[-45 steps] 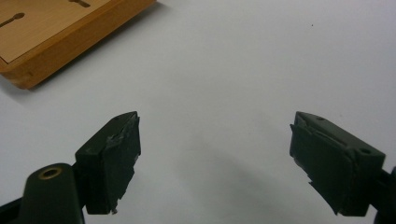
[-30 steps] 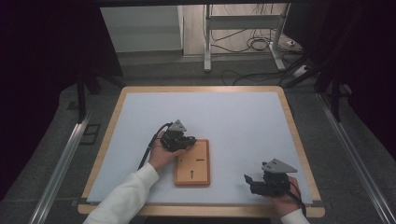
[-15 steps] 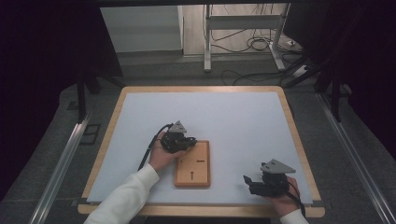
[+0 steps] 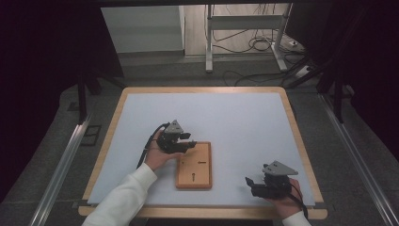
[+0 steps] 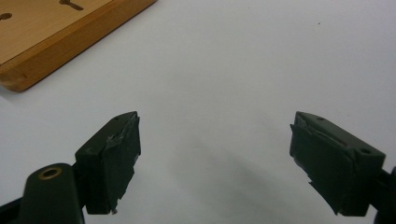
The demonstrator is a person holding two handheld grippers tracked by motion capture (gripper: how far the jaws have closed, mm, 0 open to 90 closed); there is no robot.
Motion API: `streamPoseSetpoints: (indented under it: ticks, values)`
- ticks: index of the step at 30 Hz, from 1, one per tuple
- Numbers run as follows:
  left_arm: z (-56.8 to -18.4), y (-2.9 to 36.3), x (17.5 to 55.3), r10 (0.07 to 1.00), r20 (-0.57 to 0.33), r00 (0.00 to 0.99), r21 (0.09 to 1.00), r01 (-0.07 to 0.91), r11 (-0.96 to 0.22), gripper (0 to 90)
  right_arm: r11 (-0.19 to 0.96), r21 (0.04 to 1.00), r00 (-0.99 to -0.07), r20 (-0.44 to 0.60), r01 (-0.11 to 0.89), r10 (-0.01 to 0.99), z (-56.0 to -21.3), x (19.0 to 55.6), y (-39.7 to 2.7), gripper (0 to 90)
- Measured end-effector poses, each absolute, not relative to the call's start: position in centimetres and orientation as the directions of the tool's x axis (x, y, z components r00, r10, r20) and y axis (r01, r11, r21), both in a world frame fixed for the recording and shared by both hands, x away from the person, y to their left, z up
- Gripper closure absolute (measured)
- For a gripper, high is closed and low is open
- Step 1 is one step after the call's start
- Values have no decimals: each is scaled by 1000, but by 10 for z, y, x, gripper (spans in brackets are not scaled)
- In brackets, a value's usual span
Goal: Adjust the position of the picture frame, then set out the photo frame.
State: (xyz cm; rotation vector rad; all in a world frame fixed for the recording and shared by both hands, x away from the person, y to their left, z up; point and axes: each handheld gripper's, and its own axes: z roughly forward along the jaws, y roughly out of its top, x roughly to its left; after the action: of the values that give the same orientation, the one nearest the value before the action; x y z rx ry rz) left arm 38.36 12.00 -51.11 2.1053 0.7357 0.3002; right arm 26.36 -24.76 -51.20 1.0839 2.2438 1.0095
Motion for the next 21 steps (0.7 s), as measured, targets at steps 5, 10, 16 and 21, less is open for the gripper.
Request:
streamPoseSetpoints:
  ticks: [5, 10, 16, 21]
  values:
    - [-510, 119, 382, 593, -43, 804, 794, 388, -468, 497, 423, 773, -591, -77, 473, 803, -512, 263, -248, 169]
    - [-509, 118, 379, 591, -37, 806, 783, 391, -484, 437, 427, 776, -597, -82, 465, 798, -510, 262, -247, 169]
    - [-513, 114, 379, 581, -28, 813, 773, 386, -503, 400, 426, 779, -599, -81, 460, 796, -509, 261, -247, 169]
    - [-518, 112, 387, 573, -46, 819, 769, 395, -503, 409, 426, 778, -601, -80, 461, 795, -510, 261, -245, 169]
